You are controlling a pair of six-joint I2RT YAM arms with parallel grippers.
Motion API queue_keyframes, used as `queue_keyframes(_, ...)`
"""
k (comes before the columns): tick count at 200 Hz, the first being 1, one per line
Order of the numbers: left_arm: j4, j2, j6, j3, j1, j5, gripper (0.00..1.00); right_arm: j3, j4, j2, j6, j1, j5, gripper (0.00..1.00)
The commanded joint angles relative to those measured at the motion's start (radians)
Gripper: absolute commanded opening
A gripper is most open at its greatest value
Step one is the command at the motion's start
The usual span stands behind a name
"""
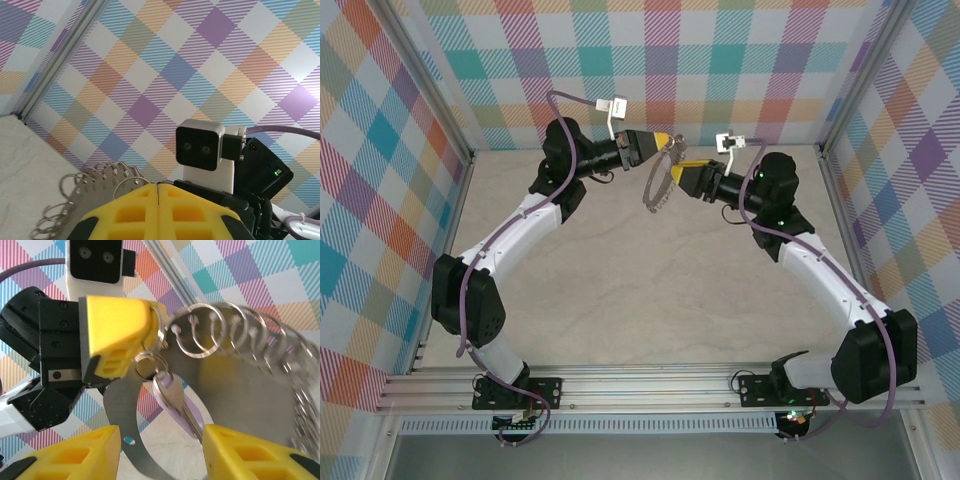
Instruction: Put the keys on the keyring
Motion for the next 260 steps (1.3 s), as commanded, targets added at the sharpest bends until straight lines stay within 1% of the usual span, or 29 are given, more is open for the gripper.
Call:
queue_keyframes(1, 0.042, -0.031, -0.004, 0.05, -0.018, 0.007, 0.0, 0.05, 0.01, 0.032, -0.038, 0.018, 0.005, 0.48)
queue_keyframes(41, 0.042, -0.034, -0.004, 0.05, -0.02, 0.006, 0.0, 0.092, 0.006, 0.086, -0.042, 0.045, 0.018, 0.47)
queue_keyframes(62, 0.04, -0.037, -0.004, 0.05, -0.02, 0.005, 0.0, 0.094, 0.007, 0.097, -0.04, 0.049, 0.023, 0.43)
queue_keyframes(97, 0.04, -0.039, -0.001, 0.046, -0.019, 0.001, 0.0, 0.088, -0.018, 0.09, -0.046, 0.049, 0.029, 0.22)
queue_keyframes(125, 0.016, -0.04, 0.019, 0.045, -0.019, -0.004, 0.0, 0.076, -0.084, 0.059, -0.077, 0.05, 0.039, 0.0)
queue_keyframes(157, -0.034, -0.048, 0.078, 0.042, -0.02, -0.014, 0.0, 0.077, -0.226, 0.007, -0.135, 0.047, 0.065, 0.0)
queue_keyframes(195, -0.125, -0.058, 0.177, 0.044, -0.02, -0.017, 0.0, 0.125, -0.425, -0.03, -0.222, 0.046, 0.075, 0.0)
queue_keyframes(223, -0.187, -0.071, 0.251, 0.047, -0.02, -0.021, 0.0, 0.191, -0.548, -0.02, -0.272, 0.042, 0.069, 0.0)
queue_keyframes(260, -0.209, -0.083, 0.283, 0.041, -0.02, -0.01, 0.0, 0.281, -0.659, 0.028, -0.312, 0.039, 0.047, 0.0)
